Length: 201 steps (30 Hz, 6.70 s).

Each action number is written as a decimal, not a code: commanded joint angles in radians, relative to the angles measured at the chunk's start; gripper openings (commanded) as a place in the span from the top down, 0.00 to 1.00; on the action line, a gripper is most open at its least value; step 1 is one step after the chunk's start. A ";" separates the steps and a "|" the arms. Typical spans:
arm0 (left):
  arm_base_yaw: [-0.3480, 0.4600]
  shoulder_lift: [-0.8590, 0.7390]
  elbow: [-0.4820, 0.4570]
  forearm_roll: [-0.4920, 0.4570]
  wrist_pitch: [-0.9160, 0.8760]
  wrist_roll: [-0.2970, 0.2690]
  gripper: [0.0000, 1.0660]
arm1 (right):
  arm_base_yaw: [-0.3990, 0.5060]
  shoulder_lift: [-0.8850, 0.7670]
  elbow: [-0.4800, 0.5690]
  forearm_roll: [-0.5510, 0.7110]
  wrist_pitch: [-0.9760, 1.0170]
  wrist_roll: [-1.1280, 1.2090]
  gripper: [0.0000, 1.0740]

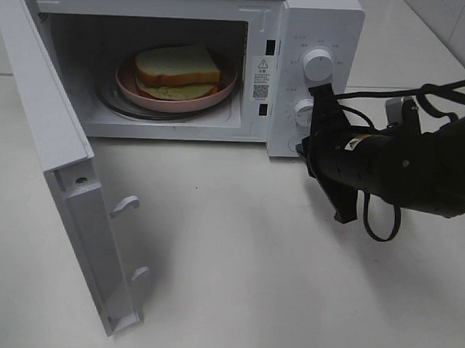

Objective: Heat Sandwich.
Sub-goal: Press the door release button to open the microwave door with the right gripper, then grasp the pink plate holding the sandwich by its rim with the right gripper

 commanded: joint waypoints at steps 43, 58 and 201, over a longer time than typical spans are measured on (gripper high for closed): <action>-0.001 -0.025 0.004 -0.008 -0.014 -0.003 0.05 | 0.001 -0.246 -0.385 -0.398 1.397 -1.544 0.90; -0.001 -0.025 0.004 -0.008 -0.014 -0.003 0.05 | 0.001 -0.246 -0.385 -0.402 1.451 -2.065 0.85; -0.001 -0.025 0.004 -0.008 -0.014 -0.003 0.05 | 0.146 0.517 -1.222 -0.559 1.095 -2.254 0.23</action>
